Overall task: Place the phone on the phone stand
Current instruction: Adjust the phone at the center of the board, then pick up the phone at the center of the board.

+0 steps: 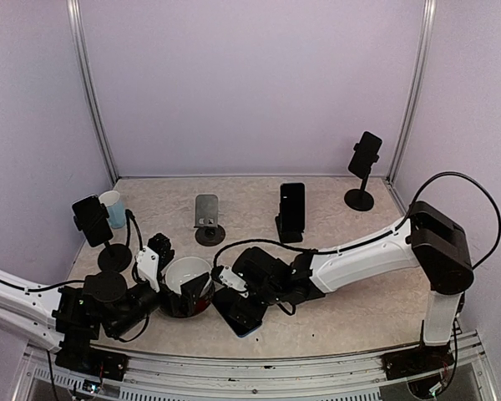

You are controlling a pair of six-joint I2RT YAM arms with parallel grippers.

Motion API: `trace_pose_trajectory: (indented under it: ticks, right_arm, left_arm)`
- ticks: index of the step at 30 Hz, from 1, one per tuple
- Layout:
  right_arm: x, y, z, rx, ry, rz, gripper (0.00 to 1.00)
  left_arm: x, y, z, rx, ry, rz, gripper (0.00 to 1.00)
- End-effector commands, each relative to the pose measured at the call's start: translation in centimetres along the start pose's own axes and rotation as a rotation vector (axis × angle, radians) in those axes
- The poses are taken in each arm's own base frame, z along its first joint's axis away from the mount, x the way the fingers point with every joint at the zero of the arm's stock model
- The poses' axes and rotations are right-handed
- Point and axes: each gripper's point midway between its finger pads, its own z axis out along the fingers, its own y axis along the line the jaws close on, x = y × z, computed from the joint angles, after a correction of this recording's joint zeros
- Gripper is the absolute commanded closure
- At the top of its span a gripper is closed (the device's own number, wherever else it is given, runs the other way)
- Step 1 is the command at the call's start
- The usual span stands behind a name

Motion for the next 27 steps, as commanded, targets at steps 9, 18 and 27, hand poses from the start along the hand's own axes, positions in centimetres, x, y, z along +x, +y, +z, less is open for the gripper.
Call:
trace_pose_trajectory:
  ticks: [9,18,27]
  right_arm:
    - [1.2,2.4,2.3,-0.014,0.062,-0.031,0.0]
    - [2.8,1.1,1.9,0.054,0.106,-0.049,0.0]
    - [4.4,-0.3,1.5,0.073,0.117,-0.026,0.0]
  left_arm:
    - [0.0,0.3,-0.2,-0.013,-0.003,0.005,0.01]
    - [-0.1,0.6,-0.4,-0.021,-0.008,0.0,0.01]
    - [0.8,0.5,-0.2,-0.024,0.012,0.002,0.01]
